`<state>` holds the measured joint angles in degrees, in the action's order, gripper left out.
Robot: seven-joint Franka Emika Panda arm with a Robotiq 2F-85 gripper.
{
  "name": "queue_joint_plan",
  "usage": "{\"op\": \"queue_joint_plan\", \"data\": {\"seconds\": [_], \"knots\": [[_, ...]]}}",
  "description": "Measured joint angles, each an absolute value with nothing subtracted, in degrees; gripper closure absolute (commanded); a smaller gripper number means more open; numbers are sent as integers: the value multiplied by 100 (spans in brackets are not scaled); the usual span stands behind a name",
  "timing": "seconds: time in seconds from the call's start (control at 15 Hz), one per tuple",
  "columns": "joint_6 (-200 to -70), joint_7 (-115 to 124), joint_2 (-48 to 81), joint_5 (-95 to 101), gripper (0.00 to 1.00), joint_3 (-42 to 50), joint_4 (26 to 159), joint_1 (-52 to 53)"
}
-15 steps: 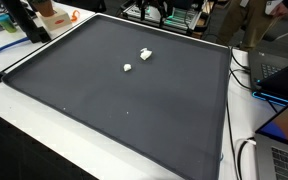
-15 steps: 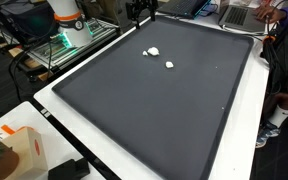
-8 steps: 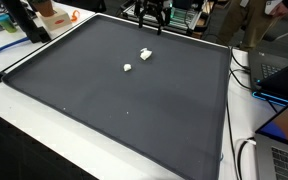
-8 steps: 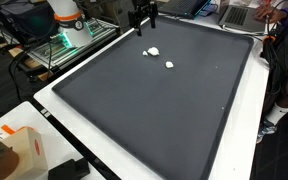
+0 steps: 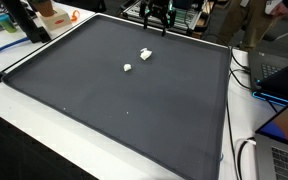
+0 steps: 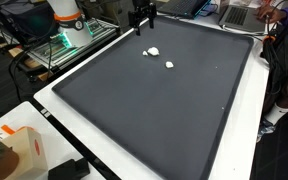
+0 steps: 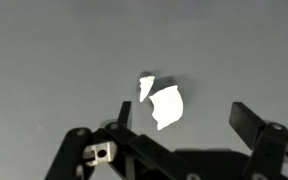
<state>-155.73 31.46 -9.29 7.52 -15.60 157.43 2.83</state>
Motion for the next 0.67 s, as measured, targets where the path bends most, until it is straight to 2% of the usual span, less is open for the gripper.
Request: {"op": "queue_joint_plan", "data": {"seconds": [0.67], "knots": [[-16219, 5122, -1034, 2869, 0, -1594, 15730, -178]]}}
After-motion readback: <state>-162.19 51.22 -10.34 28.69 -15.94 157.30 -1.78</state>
